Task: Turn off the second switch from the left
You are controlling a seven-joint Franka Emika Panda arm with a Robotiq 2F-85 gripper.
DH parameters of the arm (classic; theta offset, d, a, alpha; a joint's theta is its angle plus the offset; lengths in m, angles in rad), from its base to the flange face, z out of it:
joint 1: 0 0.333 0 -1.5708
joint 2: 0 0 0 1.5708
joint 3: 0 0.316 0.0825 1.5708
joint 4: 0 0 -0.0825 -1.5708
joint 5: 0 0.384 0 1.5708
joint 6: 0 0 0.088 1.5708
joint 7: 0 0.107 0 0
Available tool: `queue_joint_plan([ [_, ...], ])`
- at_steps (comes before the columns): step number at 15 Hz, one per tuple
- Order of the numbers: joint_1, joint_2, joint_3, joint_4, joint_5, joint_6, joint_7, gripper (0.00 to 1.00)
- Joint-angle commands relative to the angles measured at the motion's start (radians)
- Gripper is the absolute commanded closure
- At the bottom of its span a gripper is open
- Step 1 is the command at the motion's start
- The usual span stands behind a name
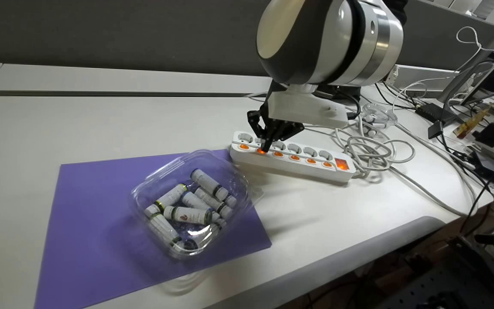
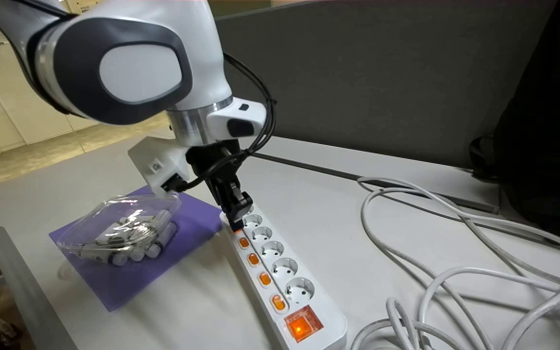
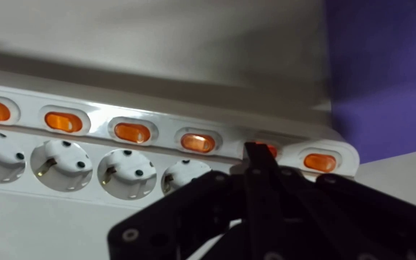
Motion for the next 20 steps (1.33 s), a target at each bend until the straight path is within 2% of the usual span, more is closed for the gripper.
queue_joint_plan([
  [1, -0.08, 0.062, 0.061, 0.029, 0.05, 0.016, -0.082, 1.0],
  [5, -0.223, 0.085, 0.179, 0.05, 0.167, -0.015, -0.233, 1.0],
  [7, -0.335, 0.095, 0.285, 0.07, 0.251, -0.06, -0.379, 1.0],
  [10, -0.448, 0.097, 0.378, 0.096, 0.358, -0.141, -0.58, 1.0],
  [11, -0.46, 0.091, 0.387, 0.098, 0.378, -0.172, -0.624, 1.0],
  [15, -0.426, 0.013, 0.369, 0.068, 0.383, -0.191, -0.677, 1.0],
  [20, -0.325, -0.093, 0.314, 0.032, 0.371, -0.189, -0.548, 1.0],
])
